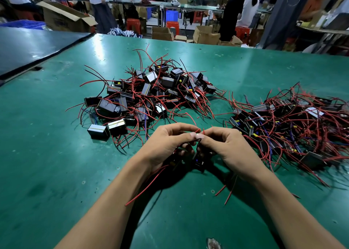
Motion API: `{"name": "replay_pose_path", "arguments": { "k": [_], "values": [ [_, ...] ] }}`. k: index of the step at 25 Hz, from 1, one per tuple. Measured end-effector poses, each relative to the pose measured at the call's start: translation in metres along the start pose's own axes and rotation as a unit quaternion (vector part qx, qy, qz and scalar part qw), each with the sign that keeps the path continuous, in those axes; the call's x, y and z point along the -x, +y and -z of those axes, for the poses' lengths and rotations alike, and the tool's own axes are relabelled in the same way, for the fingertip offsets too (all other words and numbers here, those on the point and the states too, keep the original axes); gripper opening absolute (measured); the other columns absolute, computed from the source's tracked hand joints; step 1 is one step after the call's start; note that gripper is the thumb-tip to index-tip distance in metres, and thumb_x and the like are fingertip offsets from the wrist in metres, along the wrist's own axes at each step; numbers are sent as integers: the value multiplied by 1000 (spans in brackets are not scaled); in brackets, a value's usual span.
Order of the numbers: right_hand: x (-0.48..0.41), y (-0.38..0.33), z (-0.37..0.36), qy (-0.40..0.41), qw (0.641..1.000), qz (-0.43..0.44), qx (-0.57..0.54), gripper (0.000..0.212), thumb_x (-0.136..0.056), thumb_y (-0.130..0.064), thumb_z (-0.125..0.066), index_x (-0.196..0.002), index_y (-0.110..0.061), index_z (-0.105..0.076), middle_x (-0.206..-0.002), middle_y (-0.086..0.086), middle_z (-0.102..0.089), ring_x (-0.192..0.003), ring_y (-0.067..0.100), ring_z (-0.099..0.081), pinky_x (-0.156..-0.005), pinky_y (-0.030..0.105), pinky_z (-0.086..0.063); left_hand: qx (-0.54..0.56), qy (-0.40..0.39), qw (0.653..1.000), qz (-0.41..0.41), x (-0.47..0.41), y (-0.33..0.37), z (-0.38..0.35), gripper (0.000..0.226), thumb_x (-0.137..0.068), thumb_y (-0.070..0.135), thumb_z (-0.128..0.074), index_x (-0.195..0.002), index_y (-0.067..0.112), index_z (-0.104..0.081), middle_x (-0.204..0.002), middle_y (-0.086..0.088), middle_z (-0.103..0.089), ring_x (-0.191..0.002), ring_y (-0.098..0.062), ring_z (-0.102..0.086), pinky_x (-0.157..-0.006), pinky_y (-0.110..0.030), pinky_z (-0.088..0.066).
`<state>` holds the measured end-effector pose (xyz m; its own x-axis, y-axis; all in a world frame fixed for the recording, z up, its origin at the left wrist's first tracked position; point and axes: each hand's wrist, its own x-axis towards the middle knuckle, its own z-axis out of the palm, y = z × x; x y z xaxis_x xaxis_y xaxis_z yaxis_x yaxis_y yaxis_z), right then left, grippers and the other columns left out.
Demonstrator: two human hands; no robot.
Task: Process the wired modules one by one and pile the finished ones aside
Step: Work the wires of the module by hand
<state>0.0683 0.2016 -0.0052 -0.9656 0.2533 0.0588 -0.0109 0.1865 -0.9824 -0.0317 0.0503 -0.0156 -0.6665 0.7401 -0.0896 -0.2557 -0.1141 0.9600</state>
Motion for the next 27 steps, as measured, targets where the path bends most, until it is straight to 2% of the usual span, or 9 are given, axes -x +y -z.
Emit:
{"name": "replay_pose_path", "arguments": {
  "k": [4,11,15,18,19,22,24,27],
  "values": [
    [-1,3,-1,9,1000,6,23,16,-89,-21,-71,-84,-6,-74,-67,4,-69,-60,8,-58,-59,16,-47,16,23,1000,-2,1,1,-3,11,-88,12,-68,-85,14,-78,-80,-8,-69,-62,-14,-53,-55,-23,-47],
    [-2,4,-7,10,1000,9,19,22,-87,-21,-72,-77,0,-69,-61,4,-65,-54,8,-55,-53,16,-45,21,34,999,12,1,1,-6,7,-82,17,-72,-82,13,-78,-71,-5,-66,-59,-15,-50,-57,-24,-43],
    [-1,4,-8,17,1000,13,18,17,-85,-23,-75,-76,-8,-72,-61,-1,-67,-55,5,-56,-54,15,-45,15,32,999,14,0,0,-5,20,-68,23,-79,-84,11,-78,-74,-12,-66,-57,-19,-53,-56,-24,-47],
    [-1,3,-3,5,1000,19,23,12,-81,-27,-78,-84,-16,-76,-71,1,-73,-64,8,-62,-61,21,-51,6,44,999,-2,-1,-1,-5,4,-80,16,-75,-79,12,-77,-69,-7,-65,-54,-16,-52,-53,-22,-45],
    [-2,3,-1,11,999,25,18,10,-82,-26,-78,-88,-17,-77,-75,3,-75,-66,10,-64,-62,22,-52,-5,48,999,-12,-1,-1,-4,6,-83,15,-73,-78,13,-77,-68,-5,-64,-53,-13,-51,-51,-21,-43],
    [-3,4,4,77,992,84,50,13,-88,-20,-75,-99,-25,-75,-83,0,-75,-69,13,-69,-65,23,-53,-33,51,998,-26,-1,-1,-4,9,-85,15,-71,-77,14,-76,-64,1,-59,-51,-8,-47,-49,-17,-38],
    [-4,5,5,91,979,143,111,27,-91,-8,-71,-109,-28,-74,-90,-4,-73,-70,17,-70,-68,25,-54,-34,44,998,-22,-1,0,-5,10,-86,14,-71,-76,14,-75,-63,0,-56,-51,-8,-46,-50,-18,-36],
    [-4,6,4,74,942,246,215,30,-91,4,-67,-113,-14,-75,-100,-1,-70,-73,12,-66,-70,21,-52,-42,23,999,-12,0,2,-3,11,-86,12,-70,-77,13,-75,-64,-1,-55,-55,-10,-46,-54,-21,-36]
  ]
}}
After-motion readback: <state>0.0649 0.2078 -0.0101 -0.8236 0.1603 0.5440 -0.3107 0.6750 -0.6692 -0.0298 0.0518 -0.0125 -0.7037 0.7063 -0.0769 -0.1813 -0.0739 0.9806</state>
